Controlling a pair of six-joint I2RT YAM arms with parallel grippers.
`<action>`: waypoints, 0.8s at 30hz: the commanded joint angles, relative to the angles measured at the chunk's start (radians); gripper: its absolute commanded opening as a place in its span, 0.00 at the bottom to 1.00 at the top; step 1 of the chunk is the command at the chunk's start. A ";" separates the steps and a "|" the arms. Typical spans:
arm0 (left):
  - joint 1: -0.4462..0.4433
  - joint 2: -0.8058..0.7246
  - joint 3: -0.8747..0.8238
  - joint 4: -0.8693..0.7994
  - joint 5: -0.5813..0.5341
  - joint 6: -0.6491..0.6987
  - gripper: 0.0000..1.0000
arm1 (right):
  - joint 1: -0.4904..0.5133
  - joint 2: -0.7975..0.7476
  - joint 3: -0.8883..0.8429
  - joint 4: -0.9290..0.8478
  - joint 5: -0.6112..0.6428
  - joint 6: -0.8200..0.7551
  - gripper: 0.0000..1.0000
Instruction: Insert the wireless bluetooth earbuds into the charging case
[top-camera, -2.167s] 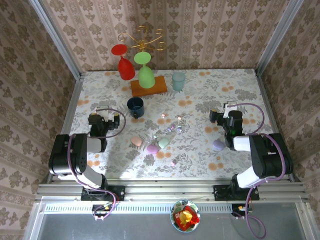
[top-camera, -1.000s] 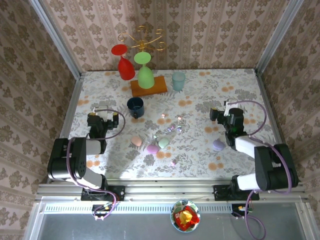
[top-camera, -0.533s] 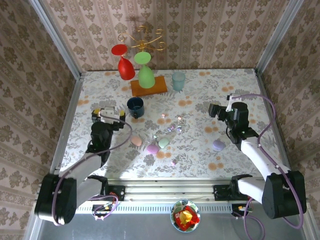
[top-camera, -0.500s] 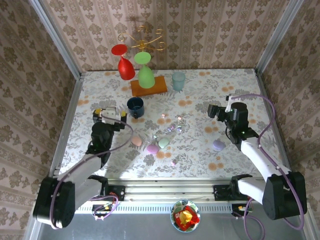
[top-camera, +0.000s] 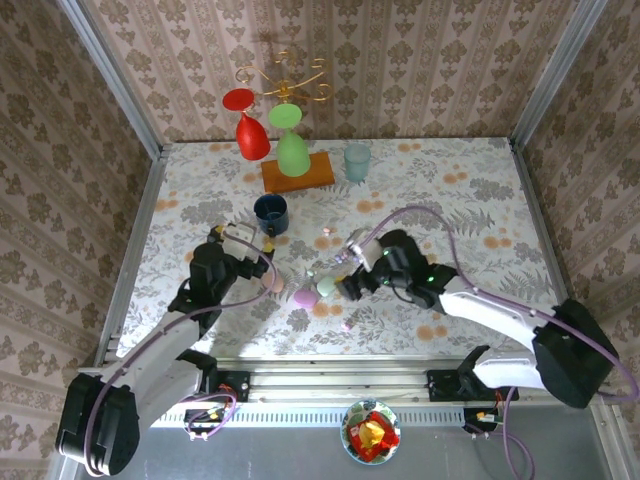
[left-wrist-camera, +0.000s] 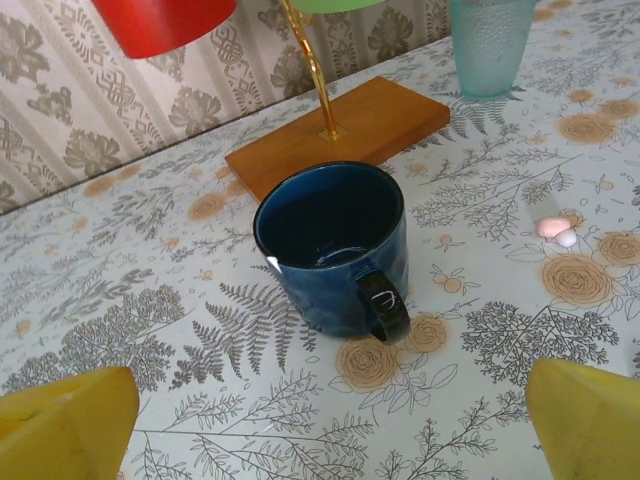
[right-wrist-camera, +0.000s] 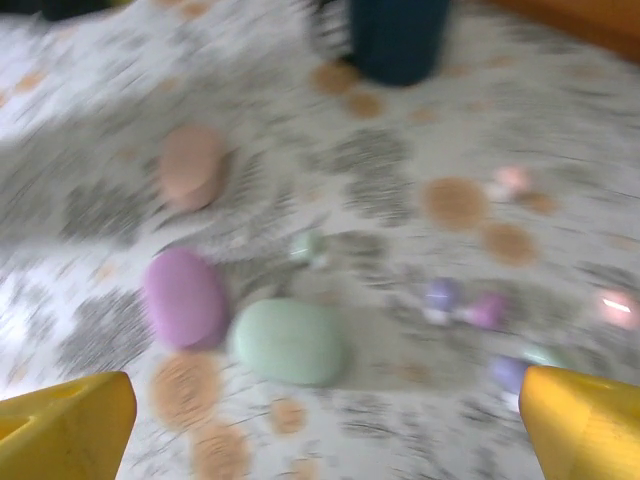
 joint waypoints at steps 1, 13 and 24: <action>0.032 -0.010 0.021 -0.008 0.062 -0.053 1.00 | 0.084 0.078 0.056 0.042 -0.055 -0.177 0.96; 0.083 -0.017 0.003 -0.003 0.103 -0.087 1.00 | 0.173 0.368 0.222 -0.049 -0.060 -0.353 0.84; 0.103 -0.053 -0.005 -0.038 0.062 -0.082 1.00 | 0.183 0.539 0.330 -0.083 -0.022 -0.373 0.74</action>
